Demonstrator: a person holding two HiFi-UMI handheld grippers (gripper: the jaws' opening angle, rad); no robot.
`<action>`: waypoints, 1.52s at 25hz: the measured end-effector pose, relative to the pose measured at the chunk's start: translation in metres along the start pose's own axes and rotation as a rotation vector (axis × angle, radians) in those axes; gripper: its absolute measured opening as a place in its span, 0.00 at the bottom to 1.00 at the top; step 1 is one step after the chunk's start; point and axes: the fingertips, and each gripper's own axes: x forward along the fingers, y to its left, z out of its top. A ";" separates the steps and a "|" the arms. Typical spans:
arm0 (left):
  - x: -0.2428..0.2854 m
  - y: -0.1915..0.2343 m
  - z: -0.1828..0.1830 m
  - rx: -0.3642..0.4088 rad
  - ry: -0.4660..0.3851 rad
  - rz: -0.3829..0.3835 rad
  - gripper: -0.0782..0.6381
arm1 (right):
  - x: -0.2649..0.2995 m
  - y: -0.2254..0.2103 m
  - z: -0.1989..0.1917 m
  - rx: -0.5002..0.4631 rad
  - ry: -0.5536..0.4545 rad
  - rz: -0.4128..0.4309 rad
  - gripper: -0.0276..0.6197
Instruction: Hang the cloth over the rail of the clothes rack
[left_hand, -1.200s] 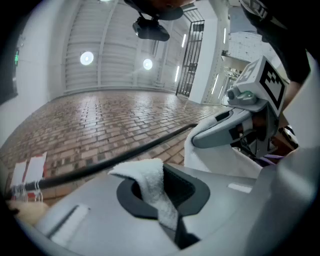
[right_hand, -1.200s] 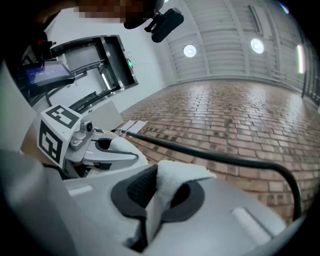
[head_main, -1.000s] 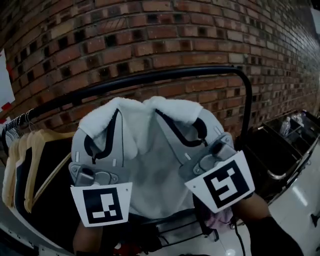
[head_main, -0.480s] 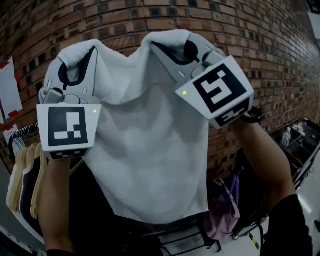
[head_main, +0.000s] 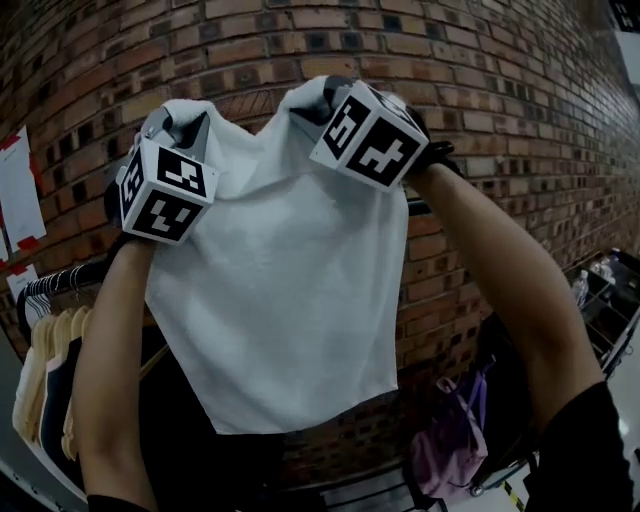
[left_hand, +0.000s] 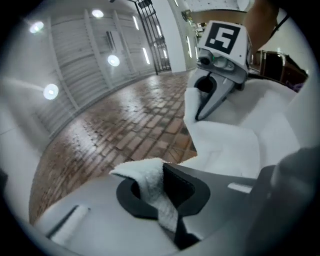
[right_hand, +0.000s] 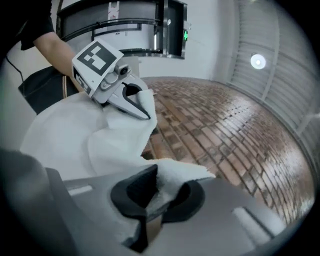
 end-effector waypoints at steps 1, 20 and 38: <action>0.010 -0.022 -0.013 0.032 0.043 -0.091 0.13 | 0.011 0.017 -0.014 -0.025 0.048 0.071 0.06; 0.001 -0.202 -0.089 0.016 0.313 -1.106 0.39 | 0.049 0.141 -0.105 -0.079 0.383 0.702 0.17; -0.012 -0.169 -0.106 -0.258 0.317 -1.108 0.53 | 0.024 0.133 -0.111 0.381 0.260 0.820 0.30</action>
